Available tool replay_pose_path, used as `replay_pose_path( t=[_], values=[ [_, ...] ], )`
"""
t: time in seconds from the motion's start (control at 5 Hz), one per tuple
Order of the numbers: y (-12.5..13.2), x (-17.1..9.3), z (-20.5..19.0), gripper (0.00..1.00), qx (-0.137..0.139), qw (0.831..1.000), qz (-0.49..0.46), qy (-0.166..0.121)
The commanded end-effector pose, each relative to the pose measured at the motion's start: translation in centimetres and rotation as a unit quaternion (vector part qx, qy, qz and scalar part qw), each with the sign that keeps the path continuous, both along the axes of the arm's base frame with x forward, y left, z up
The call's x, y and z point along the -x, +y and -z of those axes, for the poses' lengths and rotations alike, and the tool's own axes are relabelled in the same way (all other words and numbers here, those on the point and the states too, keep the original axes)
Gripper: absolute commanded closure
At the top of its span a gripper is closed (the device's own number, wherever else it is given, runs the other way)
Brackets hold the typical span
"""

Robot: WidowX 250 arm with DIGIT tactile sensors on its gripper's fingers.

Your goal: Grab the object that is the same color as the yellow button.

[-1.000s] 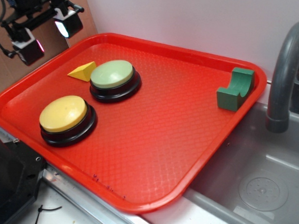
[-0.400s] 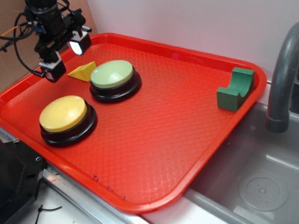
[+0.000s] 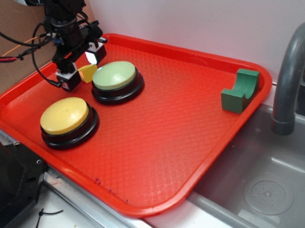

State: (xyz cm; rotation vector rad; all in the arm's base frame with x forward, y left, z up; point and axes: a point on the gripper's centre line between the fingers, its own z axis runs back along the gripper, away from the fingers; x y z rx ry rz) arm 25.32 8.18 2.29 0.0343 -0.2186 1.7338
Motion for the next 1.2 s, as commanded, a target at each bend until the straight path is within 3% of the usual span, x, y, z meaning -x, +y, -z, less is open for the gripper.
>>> replay_pose_path(
  t=[0.0, 0.2, 0.4, 0.6, 0.8, 1.0],
  values=[
    [0.2, -0.9, -0.5, 0.01, -0.014, 1.000, 0.022, -0.008],
    [0.2, -1.0, -0.4, 0.27, -0.011, 0.999, 0.038, -0.005],
    [0.0, -1.0, -0.5, 0.89, -0.016, 0.999, 0.052, -0.005],
    [-0.2, -1.2, -0.7, 1.00, -0.027, 0.995, 0.094, 0.007],
    [-0.4, -1.5, -2.0, 1.00, -0.024, 0.982, 0.183, 0.040],
    [-1.2, -1.4, -5.1, 1.00, 0.000, 0.957, 0.284, 0.065]
  ],
)
